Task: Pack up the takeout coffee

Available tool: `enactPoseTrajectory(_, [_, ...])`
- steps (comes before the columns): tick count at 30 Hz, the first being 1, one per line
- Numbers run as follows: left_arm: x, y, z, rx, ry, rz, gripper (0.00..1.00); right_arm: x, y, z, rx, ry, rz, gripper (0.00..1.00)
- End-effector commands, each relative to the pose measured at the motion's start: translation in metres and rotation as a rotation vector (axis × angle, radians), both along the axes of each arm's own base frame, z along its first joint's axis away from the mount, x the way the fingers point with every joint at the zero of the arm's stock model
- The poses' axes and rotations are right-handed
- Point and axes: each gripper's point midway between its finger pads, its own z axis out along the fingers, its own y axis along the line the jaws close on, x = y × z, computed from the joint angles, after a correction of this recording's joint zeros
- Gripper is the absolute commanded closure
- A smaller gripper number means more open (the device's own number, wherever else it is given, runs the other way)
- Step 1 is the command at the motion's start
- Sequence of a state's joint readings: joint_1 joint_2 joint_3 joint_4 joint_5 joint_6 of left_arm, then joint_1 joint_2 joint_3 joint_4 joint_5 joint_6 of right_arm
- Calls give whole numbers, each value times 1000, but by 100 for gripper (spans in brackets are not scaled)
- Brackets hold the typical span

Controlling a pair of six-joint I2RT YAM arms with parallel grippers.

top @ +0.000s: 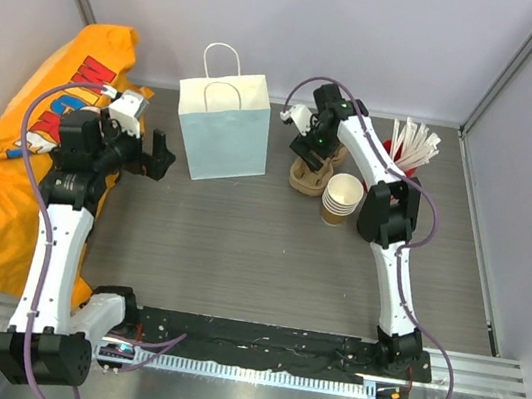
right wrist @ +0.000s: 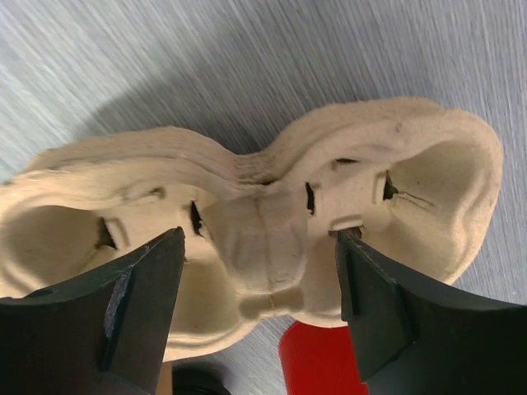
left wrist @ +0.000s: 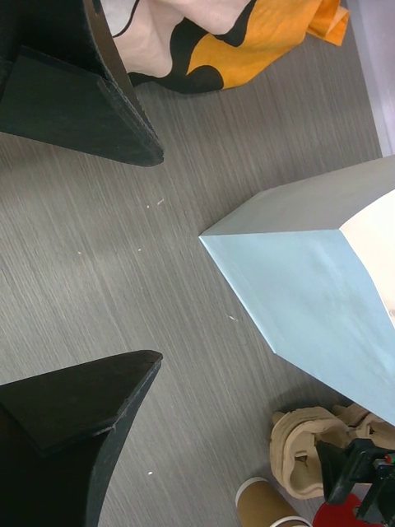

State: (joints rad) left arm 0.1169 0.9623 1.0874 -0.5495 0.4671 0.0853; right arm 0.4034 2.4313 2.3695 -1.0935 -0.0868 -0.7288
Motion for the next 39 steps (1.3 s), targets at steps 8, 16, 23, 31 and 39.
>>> enactPoseTrajectory(8, [2, -1, -2, -26, 10, -13, 0, 3, -4, 16, -21, -32, 37, 41])
enactPoseTrajectory(16, [2, -2, -1, -30, 7, -15, 0, -8, 1, 21, 6, 1, 89, 63])
enactPoseTrajectory(23, [1, -2, -2, -30, 7, -17, 0, -6, 4, 36, 33, -30, 84, 72])
enactPoseTrajectory(31, [1, -2, -2, -32, 3, -16, 0, 4, 6, 74, 70, -141, 57, 72])
enactPoseTrajectory(39, [1, -2, -2, -30, 1, -16, 0, 4, 9, 115, 129, -232, 48, 71])
